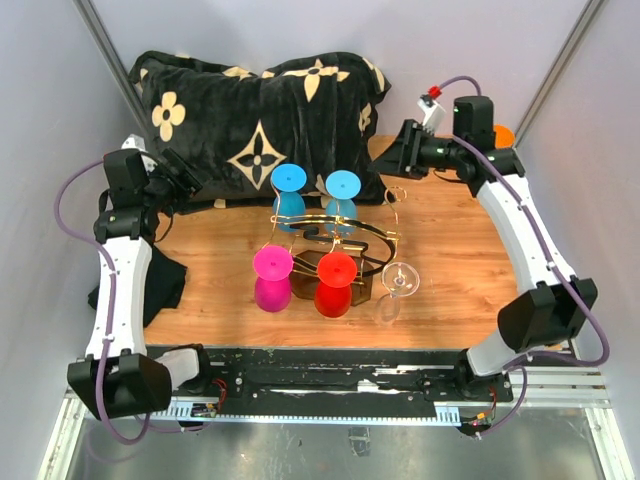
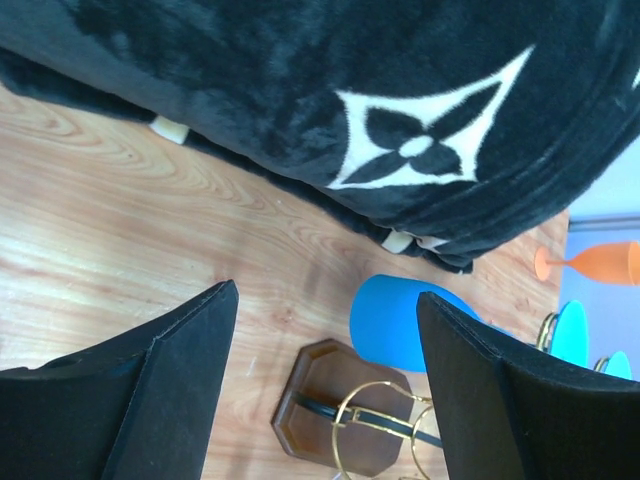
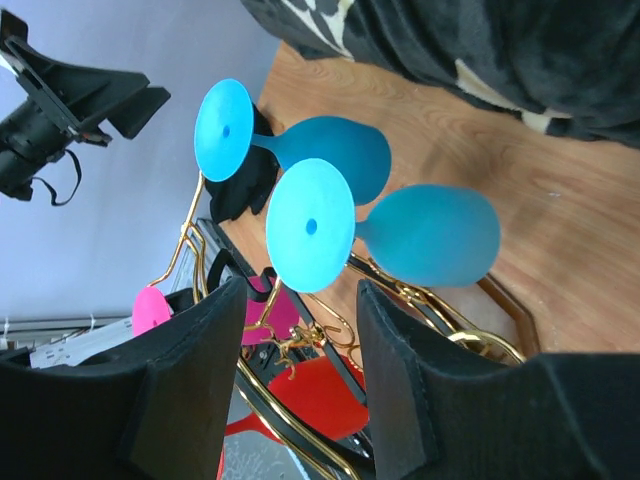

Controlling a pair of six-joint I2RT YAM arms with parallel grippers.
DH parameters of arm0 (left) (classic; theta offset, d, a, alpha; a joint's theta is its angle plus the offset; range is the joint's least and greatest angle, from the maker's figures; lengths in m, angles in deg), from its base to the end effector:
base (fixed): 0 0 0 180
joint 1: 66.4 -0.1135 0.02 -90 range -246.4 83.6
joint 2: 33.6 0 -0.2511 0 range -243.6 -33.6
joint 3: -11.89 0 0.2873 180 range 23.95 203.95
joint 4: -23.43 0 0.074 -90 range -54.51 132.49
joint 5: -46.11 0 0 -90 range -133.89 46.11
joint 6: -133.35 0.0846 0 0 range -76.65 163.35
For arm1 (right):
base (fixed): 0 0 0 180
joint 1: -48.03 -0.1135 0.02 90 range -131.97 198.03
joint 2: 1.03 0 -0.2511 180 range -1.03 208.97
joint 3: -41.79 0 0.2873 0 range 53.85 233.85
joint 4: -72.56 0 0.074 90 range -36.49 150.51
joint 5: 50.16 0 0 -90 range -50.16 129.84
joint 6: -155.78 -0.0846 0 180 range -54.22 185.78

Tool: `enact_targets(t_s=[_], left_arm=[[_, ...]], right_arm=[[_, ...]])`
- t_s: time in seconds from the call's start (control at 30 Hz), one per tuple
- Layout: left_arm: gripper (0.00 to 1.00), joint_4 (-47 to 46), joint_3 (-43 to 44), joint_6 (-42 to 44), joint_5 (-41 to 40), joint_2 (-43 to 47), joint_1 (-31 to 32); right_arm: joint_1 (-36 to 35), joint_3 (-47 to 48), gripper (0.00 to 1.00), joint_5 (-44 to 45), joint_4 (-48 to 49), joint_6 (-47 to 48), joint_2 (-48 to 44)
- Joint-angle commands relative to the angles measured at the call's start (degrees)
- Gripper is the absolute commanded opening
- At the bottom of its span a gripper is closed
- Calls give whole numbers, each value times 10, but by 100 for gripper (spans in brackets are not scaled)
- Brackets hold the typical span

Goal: Take the wine glass off the wine glass rack

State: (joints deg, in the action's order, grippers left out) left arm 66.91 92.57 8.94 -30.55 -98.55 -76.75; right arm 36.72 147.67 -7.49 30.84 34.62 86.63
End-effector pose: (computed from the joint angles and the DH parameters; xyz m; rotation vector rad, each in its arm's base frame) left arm 0.3267 0.0398 0.3461 -0.6540 1.9727 -0.4980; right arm 0.3831 0.1400 0.4018 -0.2199 2.0561 1.2838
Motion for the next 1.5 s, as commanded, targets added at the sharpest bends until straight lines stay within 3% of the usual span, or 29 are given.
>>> enact_targets(t_s=[0.0, 0.37, 0.8, 0.97, 1.13, 1.2, 1.33, 1.47], left_arm=[[77, 12, 35, 20, 48, -26, 17], [77, 61, 59, 41, 77, -31, 33], [77, 104, 4, 52, 83, 3, 87], [77, 102, 3, 31, 85, 19, 124], [76, 110, 6, 6, 23, 27, 207], [76, 109, 2, -1, 15, 28, 220], [75, 109, -13, -12, -6, 35, 239], [75, 105, -36, -21, -19, 44, 253]], right_arm=[[-35, 38, 49, 12, -32, 5, 37], [-58, 73, 46, 40, -77, 37, 79], [-78, 75, 41, 27, -78, 45, 110], [-85, 68, 29, 8, -53, 33, 109], [-92, 69, 16, 4, -47, 35, 108], [-95, 73, 14, 0, -46, 35, 110], [-98, 78, 1, -5, -41, 32, 109], [-96, 81, 1, -15, -29, 21, 109]])
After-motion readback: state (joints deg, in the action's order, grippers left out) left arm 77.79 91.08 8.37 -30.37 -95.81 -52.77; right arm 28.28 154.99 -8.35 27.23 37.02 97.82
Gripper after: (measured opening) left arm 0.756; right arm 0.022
